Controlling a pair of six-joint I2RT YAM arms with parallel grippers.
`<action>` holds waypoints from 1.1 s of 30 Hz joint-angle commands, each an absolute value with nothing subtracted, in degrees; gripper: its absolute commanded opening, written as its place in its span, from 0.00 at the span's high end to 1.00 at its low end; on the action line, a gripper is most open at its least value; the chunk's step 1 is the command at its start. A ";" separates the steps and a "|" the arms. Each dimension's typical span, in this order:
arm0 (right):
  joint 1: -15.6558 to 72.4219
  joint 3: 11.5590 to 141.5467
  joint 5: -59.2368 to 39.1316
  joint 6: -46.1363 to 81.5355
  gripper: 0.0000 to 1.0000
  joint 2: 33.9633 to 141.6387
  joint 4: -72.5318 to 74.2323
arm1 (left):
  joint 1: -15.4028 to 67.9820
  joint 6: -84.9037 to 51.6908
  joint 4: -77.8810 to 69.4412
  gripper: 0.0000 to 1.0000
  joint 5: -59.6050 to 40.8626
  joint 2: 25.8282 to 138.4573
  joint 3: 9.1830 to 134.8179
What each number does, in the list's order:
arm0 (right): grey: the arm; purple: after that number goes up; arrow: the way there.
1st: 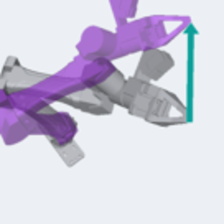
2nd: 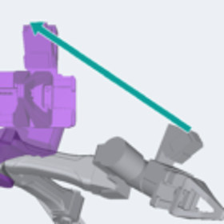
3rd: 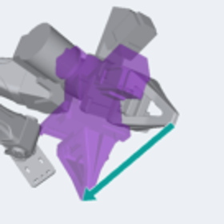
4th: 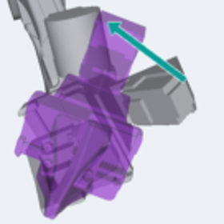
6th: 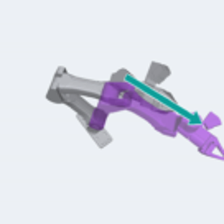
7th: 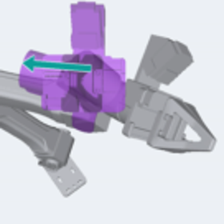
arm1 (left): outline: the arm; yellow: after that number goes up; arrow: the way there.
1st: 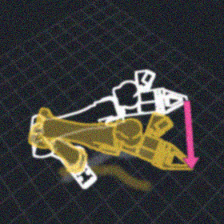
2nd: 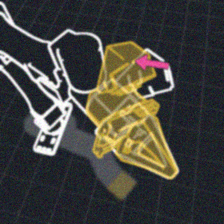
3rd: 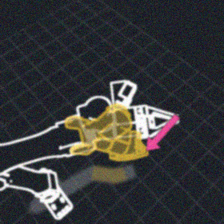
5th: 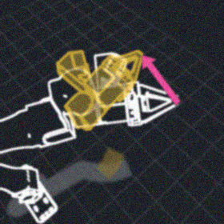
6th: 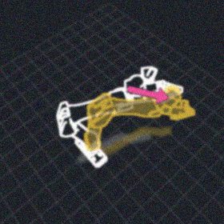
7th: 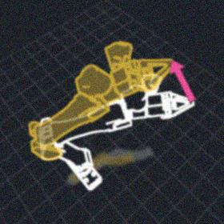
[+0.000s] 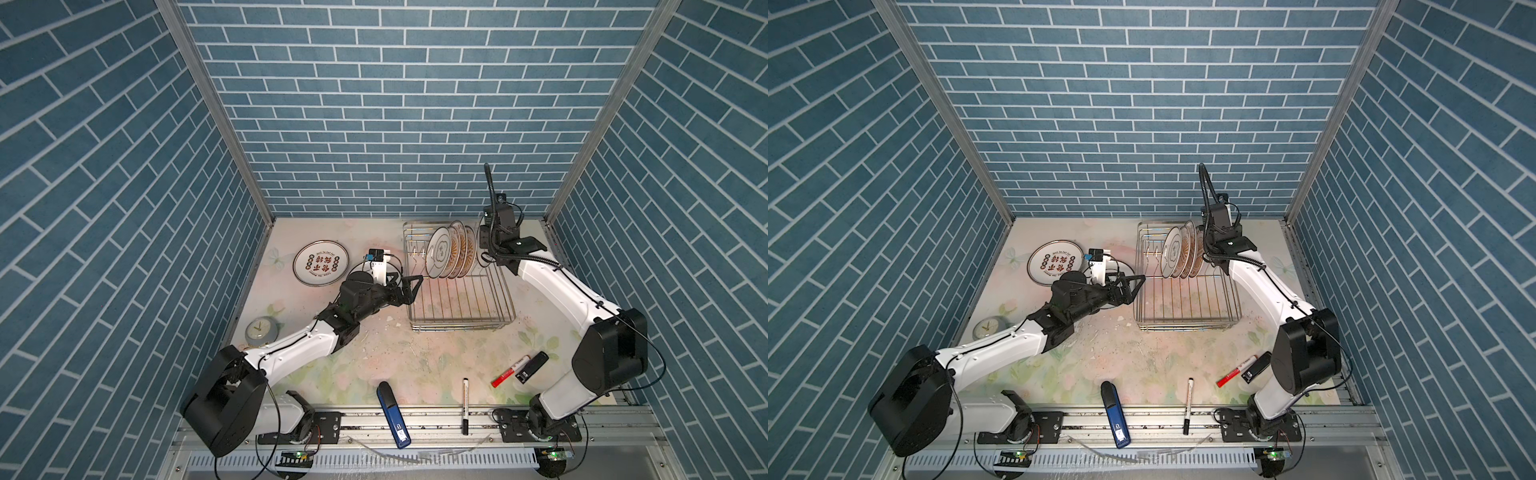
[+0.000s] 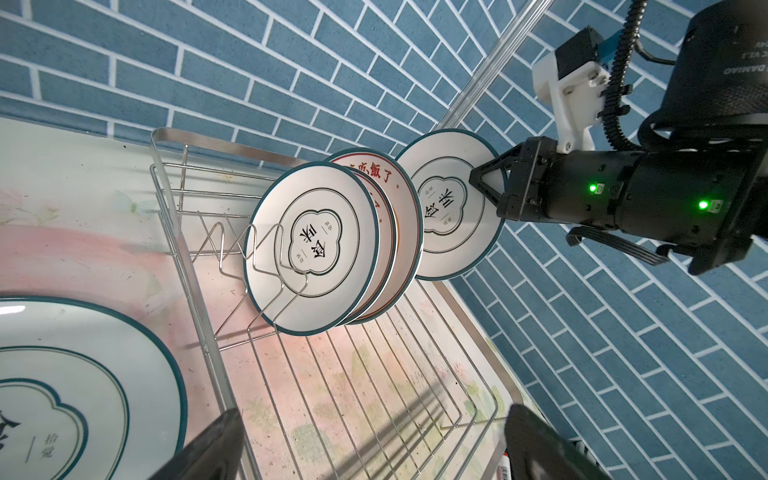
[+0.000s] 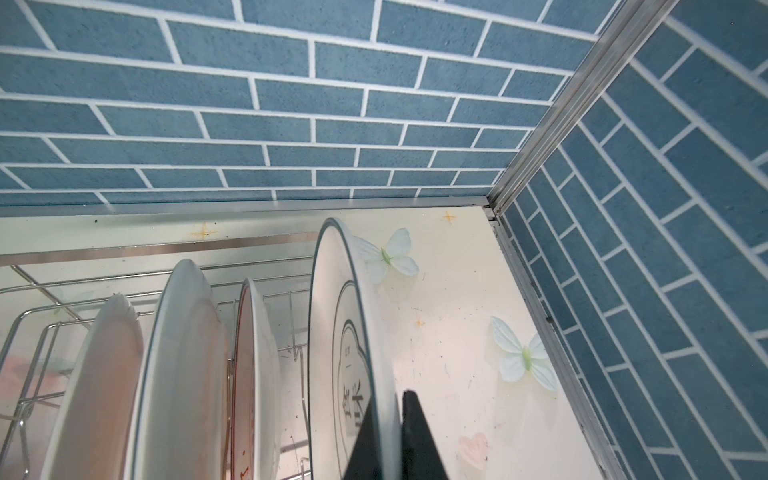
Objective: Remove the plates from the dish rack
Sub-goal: 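Grasp the end plate rim with the right gripper and lift it out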
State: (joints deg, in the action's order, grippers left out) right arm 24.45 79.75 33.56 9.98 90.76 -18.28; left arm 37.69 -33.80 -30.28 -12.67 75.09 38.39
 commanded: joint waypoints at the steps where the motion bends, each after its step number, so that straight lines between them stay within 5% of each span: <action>1: 25.13 77.78 37.50 7.92 0.98 85.43 -14.83 | 38.06 -33.24 -29.81 0.00 -12.13 73.47 39.81; 10: 26.38 71.74 36.70 6.98 0.98 75.76 -10.61 | 38.14 -33.05 -31.66 0.00 -12.36 70.37 38.51; 33: 25.16 59.33 -4.65 17.26 0.98 60.29 2.83 | 38.76 -33.28 -37.21 0.00 -19.88 68.03 37.08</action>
